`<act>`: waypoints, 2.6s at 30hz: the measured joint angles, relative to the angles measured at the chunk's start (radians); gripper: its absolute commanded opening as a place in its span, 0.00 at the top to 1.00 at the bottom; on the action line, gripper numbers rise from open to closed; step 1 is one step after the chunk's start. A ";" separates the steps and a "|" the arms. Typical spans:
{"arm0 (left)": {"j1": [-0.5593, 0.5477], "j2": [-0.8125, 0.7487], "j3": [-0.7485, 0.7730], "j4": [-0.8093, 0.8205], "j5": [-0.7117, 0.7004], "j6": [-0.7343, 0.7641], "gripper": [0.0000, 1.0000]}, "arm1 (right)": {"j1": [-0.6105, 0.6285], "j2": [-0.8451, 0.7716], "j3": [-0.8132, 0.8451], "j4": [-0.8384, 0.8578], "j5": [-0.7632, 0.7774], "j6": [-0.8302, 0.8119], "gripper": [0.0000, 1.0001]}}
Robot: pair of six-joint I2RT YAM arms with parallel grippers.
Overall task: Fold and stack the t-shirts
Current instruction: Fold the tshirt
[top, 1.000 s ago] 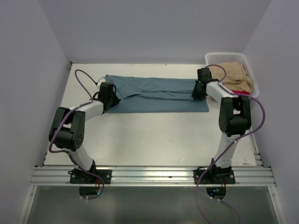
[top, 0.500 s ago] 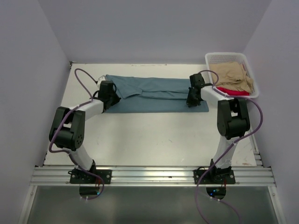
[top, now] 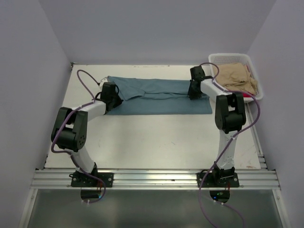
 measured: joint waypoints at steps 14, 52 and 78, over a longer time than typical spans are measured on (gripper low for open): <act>0.007 0.015 0.014 0.002 0.000 0.010 1.00 | -0.001 0.108 0.127 -0.037 0.038 -0.010 1.00; 0.169 0.839 1.012 0.033 0.597 -0.055 1.00 | 0.639 -0.528 -0.649 0.012 -0.216 0.152 1.00; 0.168 0.749 0.873 0.040 0.637 0.033 1.00 | 0.405 -0.444 -0.502 -0.272 0.360 0.230 1.00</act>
